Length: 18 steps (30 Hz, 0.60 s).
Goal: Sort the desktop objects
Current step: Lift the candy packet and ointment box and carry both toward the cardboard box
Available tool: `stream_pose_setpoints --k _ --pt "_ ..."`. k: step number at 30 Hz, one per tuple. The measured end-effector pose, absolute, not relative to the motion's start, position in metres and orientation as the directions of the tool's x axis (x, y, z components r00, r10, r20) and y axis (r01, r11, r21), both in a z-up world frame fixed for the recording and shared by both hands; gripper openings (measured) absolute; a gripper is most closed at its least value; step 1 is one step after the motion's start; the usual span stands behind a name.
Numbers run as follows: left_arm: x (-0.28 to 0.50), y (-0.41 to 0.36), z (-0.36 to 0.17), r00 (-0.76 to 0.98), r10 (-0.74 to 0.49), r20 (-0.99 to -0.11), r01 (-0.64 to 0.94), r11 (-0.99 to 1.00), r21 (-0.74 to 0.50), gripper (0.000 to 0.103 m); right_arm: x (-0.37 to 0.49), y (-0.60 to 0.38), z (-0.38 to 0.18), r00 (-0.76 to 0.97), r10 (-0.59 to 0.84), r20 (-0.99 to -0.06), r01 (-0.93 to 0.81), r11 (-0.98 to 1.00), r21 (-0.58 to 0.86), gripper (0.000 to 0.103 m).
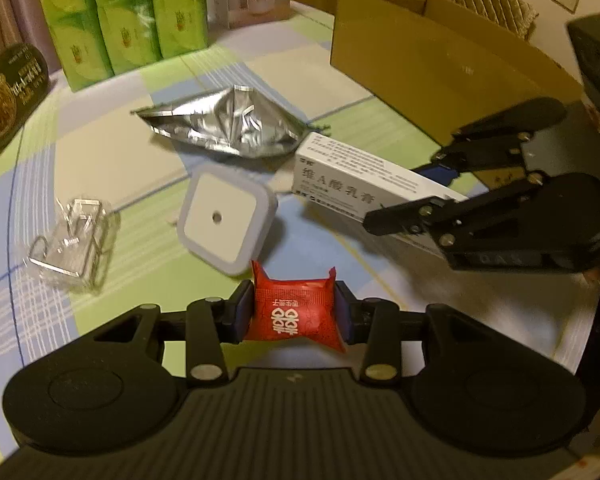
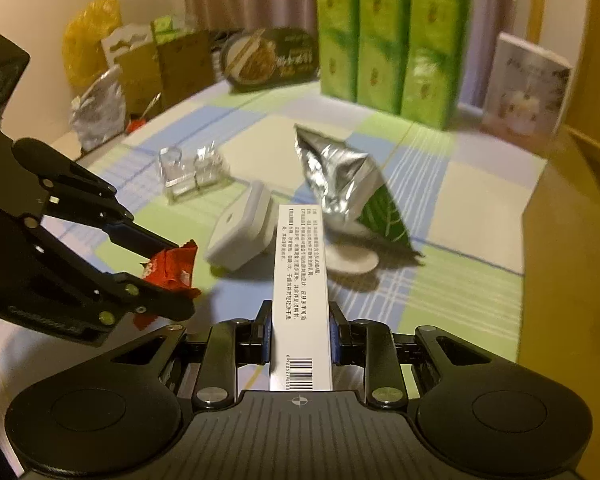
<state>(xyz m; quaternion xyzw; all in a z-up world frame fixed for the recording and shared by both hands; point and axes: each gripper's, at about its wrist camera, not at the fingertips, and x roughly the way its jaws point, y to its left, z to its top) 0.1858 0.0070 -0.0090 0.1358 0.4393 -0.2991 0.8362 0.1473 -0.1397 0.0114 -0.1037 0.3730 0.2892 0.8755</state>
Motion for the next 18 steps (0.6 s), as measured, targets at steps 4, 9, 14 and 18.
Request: stream_pose_setpoints --k 4,9,14,18 --pt "0.188 -0.001 0.007 0.472 -0.386 -0.792 0.604 0.796 -0.029 0.036 0.141 -0.147 0.033 0.622 0.424 -0.659 -0.561 0.828 0.003 0.023" --pt "0.193 -0.014 0.03 0.526 -0.395 -0.753 0.583 0.812 -0.018 0.036 0.136 -0.159 0.057 0.698 0.396 -0.596 -0.517 0.855 -0.038 0.023" --pt "0.196 -0.033 0.053 0.565 -0.411 -0.715 0.577 0.817 -0.014 0.036 0.132 -0.176 0.073 0.752 0.358 -0.553 -0.463 0.884 -0.057 0.023" --pt "0.199 -0.052 0.072 0.592 -0.426 -0.683 0.572 0.82 -0.016 0.036 0.127 -0.194 0.084 0.788 0.33 -0.521 -0.42 0.905 -0.062 0.023"
